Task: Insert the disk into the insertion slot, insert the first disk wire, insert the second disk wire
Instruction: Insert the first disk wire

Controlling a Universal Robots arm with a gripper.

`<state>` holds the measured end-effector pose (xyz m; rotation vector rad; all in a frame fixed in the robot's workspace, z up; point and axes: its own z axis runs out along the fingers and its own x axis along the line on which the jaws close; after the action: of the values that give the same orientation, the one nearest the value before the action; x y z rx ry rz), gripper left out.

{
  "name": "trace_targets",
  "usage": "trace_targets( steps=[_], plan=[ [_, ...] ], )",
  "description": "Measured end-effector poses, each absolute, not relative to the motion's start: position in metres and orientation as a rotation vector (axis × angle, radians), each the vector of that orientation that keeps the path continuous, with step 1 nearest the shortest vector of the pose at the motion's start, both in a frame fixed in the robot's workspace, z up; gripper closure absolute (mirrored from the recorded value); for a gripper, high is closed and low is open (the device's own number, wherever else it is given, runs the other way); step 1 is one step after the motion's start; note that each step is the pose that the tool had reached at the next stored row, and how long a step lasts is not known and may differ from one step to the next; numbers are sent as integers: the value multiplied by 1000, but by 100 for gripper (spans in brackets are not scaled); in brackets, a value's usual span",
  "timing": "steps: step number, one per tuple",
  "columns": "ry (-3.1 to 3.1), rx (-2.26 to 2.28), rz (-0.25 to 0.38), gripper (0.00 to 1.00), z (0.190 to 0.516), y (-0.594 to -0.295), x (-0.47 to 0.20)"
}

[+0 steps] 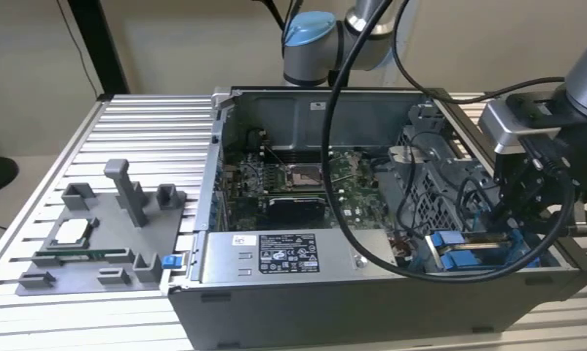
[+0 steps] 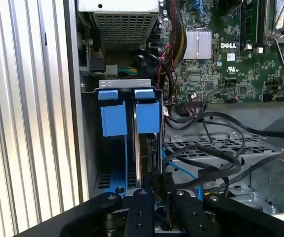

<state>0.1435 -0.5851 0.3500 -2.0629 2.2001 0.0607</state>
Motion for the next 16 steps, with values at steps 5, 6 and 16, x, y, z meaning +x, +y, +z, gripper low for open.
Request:
trace_targets(
  steps=[5,6,16],
  plan=[
    [2199,-2064,61,100,349,-585,144],
    [2197,-2065,61,100,348,-585,144],
    [2160,-2094,52,100,343,-583,147]
  ],
)
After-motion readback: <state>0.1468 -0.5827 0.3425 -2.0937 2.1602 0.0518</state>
